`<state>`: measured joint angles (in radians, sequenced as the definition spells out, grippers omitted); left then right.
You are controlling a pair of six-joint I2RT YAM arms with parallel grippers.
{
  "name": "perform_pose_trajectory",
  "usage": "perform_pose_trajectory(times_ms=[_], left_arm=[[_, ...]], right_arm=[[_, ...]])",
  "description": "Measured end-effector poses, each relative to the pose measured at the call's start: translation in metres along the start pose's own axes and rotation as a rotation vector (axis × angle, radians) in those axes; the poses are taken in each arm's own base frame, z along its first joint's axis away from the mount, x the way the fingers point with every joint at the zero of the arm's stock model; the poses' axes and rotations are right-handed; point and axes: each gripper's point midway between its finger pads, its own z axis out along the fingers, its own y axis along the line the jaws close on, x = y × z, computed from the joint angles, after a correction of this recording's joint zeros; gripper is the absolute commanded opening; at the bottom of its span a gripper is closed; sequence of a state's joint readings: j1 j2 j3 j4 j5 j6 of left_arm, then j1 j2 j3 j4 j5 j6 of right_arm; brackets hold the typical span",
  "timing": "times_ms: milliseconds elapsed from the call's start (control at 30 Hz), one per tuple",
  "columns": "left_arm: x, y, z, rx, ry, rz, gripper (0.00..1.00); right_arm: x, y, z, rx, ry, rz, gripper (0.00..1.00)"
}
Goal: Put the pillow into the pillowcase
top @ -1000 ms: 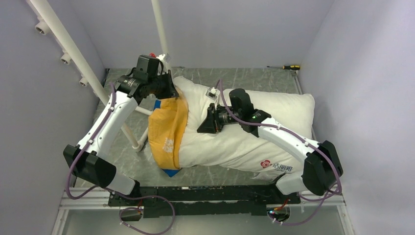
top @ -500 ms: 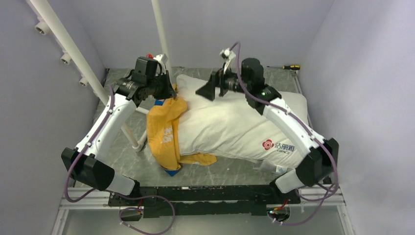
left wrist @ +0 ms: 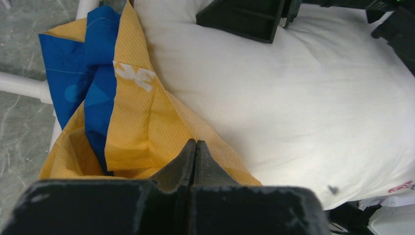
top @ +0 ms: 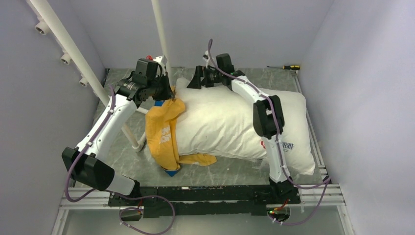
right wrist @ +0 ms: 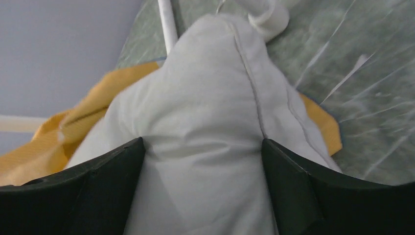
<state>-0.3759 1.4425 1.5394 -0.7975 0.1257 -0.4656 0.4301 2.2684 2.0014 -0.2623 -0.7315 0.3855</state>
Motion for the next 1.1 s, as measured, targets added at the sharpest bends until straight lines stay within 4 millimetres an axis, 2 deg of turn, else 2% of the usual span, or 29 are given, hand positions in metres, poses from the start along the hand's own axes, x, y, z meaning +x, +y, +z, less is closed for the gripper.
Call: perform_pose_trajectory(times_ms=[33,100,167,200,367,433,567,700,767,867,1000,1100], left_arm=[[0.001,0.004,0.001,-0.012,-0.001,-0.001,0.0],[0.002,0.007,0.003,-0.023,0.0,-0.005,0.0],[0.003,0.013,0.004,-0.035,0.003,-0.012,0.0],[0.003,0.015,0.004,-0.04,0.004,-0.016,0.0],[-0.003,0.022,0.004,-0.051,-0.015,-0.029,0.0],[-0.008,0.024,0.005,-0.056,-0.031,-0.033,0.0],[-0.016,0.031,0.004,-0.071,-0.061,-0.041,0.0],[-0.021,0.036,0.002,-0.071,-0.092,-0.039,0.0],[-0.021,0.036,0.0,-0.054,-0.108,-0.029,0.0],[-0.021,0.028,-0.006,0.003,-0.133,-0.003,0.0],[-0.03,0.004,-0.021,0.126,-0.184,0.032,0.0],[-0.037,-0.016,-0.039,0.22,-0.227,0.06,0.0]], right_arm=[[0.013,-0.006,0.008,-0.034,0.036,0.044,0.74],[0.027,-0.008,0.014,-0.084,0.078,0.096,0.35],[0.033,-0.005,0.012,-0.133,0.101,0.121,0.03],[0.033,-0.001,0.009,-0.153,0.105,0.122,0.0],[0.045,0.024,-0.02,-0.2,0.125,0.119,0.0],[0.045,0.043,-0.035,-0.218,0.12,0.086,0.0],[0.043,0.095,-0.072,-0.279,0.101,0.0,0.0],[0.051,0.129,-0.095,-0.314,0.097,-0.069,0.0],[0.058,0.136,-0.098,-0.315,0.109,-0.093,0.0],[0.073,0.142,-0.091,-0.302,0.147,-0.118,0.0],[0.095,0.153,-0.08,-0.303,0.204,-0.142,0.0],[0.101,0.161,-0.077,-0.314,0.224,-0.16,0.0]])
